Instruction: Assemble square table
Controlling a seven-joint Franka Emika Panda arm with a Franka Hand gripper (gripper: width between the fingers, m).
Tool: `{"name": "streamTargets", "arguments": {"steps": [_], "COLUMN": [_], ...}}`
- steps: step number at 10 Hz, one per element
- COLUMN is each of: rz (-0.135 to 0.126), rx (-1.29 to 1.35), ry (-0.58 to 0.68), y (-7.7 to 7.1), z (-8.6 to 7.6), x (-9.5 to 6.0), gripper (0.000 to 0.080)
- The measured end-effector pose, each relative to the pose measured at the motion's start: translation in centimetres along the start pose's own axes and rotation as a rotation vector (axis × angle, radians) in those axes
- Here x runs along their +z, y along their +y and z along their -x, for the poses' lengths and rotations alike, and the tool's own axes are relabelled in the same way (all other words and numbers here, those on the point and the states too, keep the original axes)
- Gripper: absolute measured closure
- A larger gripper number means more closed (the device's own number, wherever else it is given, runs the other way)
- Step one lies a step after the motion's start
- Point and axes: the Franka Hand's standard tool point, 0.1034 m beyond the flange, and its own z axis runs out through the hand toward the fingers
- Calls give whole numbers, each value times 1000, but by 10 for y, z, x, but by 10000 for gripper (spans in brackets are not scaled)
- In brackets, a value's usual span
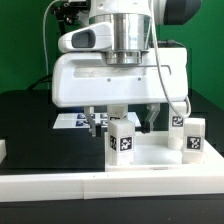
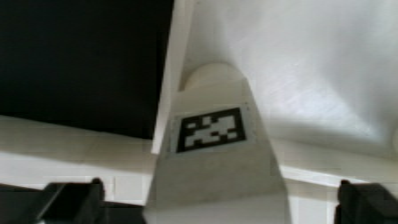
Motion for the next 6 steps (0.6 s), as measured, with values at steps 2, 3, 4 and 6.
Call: {"name": "streamTargets", "arguments": {"steps": [2,3,4,6], "rz": [0,0,0,0], "rx": [2,2,11,37], "ry": [0,0,0,0], "y": [0,0,0,0], "z": [0,0,0,0], "x": [0,0,0,0], "gripper": [428,428,509,509]}}
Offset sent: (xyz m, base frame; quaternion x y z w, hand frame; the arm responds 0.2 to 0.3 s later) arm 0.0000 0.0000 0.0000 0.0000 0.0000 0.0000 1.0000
